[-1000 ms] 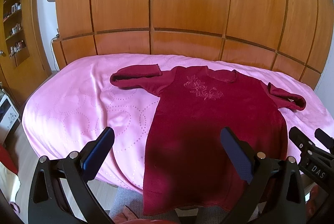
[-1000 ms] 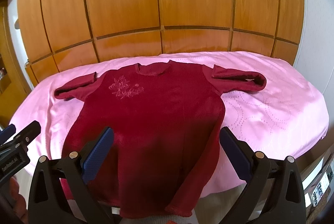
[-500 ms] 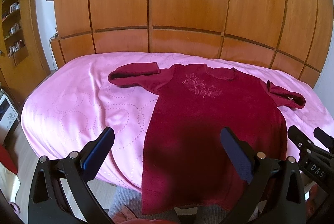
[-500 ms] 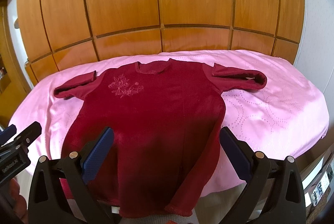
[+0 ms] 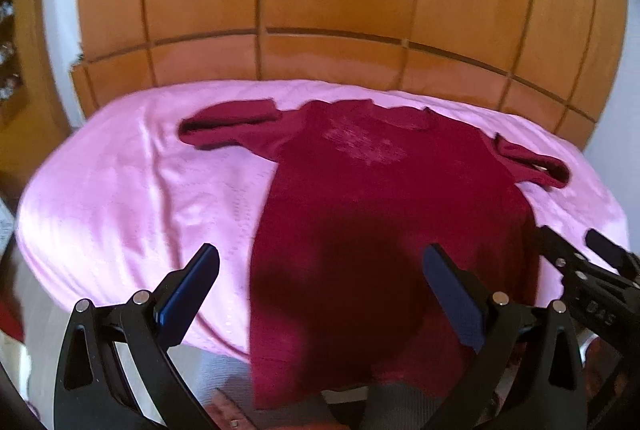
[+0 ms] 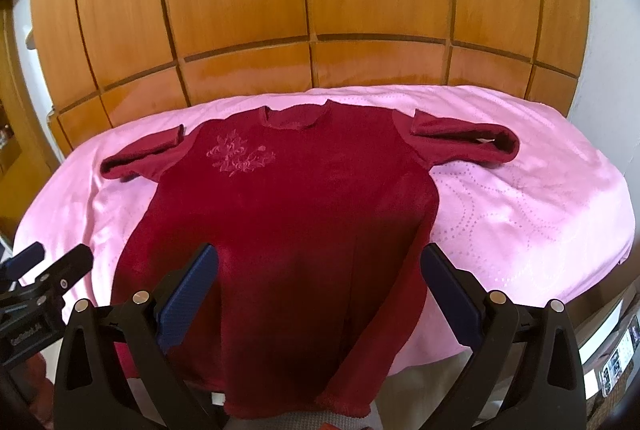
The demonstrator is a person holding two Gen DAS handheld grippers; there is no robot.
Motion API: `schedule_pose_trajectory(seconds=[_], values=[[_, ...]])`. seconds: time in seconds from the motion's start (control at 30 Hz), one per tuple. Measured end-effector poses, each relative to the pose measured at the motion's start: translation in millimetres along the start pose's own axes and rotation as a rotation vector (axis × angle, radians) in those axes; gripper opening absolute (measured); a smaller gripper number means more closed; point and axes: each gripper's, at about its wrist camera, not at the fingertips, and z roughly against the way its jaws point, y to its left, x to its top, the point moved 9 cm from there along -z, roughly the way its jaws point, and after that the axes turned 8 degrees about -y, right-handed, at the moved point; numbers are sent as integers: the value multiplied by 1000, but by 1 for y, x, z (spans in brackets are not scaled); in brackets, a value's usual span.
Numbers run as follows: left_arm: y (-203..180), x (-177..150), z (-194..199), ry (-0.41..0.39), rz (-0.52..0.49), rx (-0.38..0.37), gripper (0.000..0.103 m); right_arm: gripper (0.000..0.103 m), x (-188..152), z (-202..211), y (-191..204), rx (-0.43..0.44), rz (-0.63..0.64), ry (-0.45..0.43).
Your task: Fold small clothes
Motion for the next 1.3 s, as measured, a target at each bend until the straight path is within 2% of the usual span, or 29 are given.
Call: schedule_pose_trajectory(seconds=[0.13,0.2,0.23,0.27,0.4,0.53,0.67,0.73,0.83,0.9,0.97,1.03,1.1,1.2,1.3], values=[[-7,-14,-16,57,84,-160,101,100,-2,-13,5,76,1,-10],[-7,-24,-30,116,137,-218,101,100,-2,-22,11,158,-1,-25],[-5,-29,-38,141,151,-217,101,100,-3,-28,15,206,5,-25],[-3,-31,-45,157,158,-211,101,100,-6,-36,16,211,21,-10],[7,-39,-76,222,155,-177,101,100,-15,-76,21,185,118,73],[13,-33,-107,258,101,-159,101,100,-10,-117,13,183,129,121],[17,-4,-140,204,-11,-102,101,100,15,-159,-7,164,131,134],[19,12,-157,205,-53,-79,101,100,30,-177,-16,156,146,133],[19,35,-190,242,-79,-88,101,100,58,-205,-28,138,174,120],[17,60,-211,210,-98,-109,101,100,77,-229,-40,127,184,119],[17,83,-229,175,-125,-99,101,100,94,-252,-52,119,182,120],[8,102,-246,152,-146,-166,101,100,106,-274,-60,110,188,127],[-2,119,-270,156,-158,-279,101,100,115,-292,-67,104,202,139],[1,132,-300,166,-187,-240,101,97,123,-321,-76,79,224,160],[5,146,-328,158,-190,-236,101,96,130,-345,-81,74,234,179]])
